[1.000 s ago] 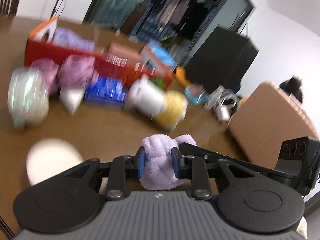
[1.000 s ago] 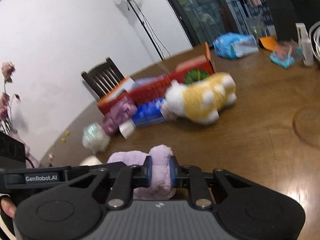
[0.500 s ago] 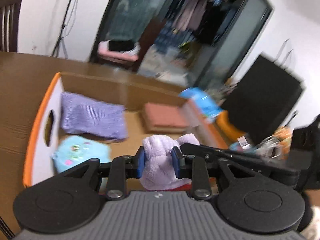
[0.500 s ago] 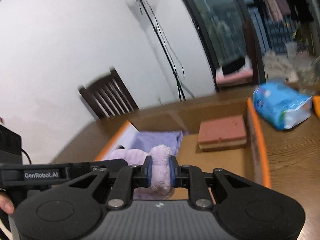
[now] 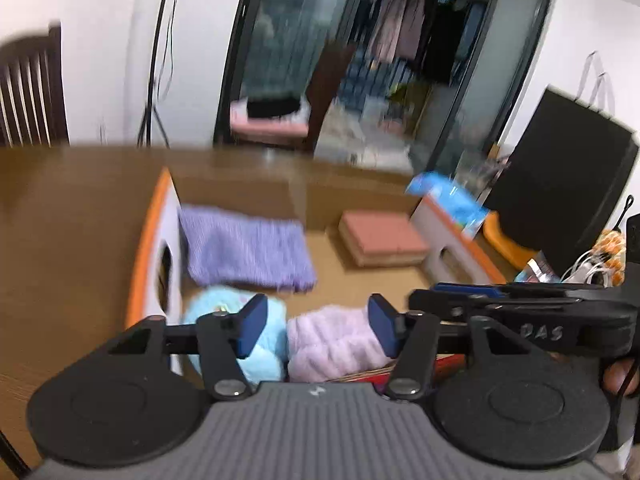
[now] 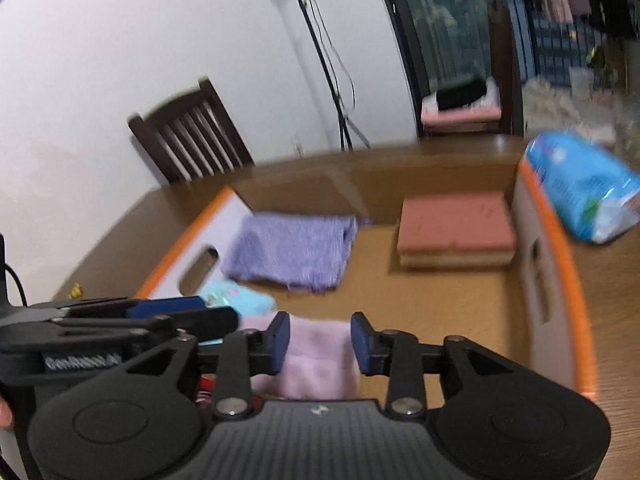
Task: Organize soft objects
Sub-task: 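Carry the lilac towel into the box and open both grippers, then return both tools to the white-and-yellow plush sheep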
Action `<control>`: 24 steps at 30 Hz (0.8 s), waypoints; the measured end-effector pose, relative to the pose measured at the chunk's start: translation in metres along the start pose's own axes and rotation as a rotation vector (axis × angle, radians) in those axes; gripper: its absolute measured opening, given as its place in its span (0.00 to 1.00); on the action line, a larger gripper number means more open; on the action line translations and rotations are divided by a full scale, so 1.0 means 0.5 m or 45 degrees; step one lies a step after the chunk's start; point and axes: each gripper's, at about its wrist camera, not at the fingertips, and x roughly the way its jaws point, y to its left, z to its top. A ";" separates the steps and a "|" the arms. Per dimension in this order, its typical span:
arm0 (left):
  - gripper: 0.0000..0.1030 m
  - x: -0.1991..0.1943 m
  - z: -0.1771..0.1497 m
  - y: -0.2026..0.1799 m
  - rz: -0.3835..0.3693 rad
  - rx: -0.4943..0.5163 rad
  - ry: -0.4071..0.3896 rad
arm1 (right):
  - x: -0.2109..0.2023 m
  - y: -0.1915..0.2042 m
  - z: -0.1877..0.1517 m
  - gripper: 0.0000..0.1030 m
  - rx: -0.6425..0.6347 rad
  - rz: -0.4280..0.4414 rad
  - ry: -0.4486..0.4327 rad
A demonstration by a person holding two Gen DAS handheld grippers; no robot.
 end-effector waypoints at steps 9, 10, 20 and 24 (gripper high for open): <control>0.74 -0.229 -0.079 -0.075 -0.040 0.059 -0.221 | -0.251 0.033 -0.073 0.53 -0.166 -0.054 -0.220; 0.76 -0.246 -0.097 -0.083 -0.035 0.064 -0.234 | -0.272 0.035 -0.090 0.53 -0.175 -0.062 -0.232; 0.80 -0.337 -0.292 -0.135 -0.018 0.087 -0.263 | -0.381 0.054 -0.293 0.62 -0.188 -0.106 -0.253; 0.81 -0.348 -0.353 -0.136 -0.017 0.056 -0.224 | -0.406 0.056 -0.359 0.63 -0.135 -0.098 -0.246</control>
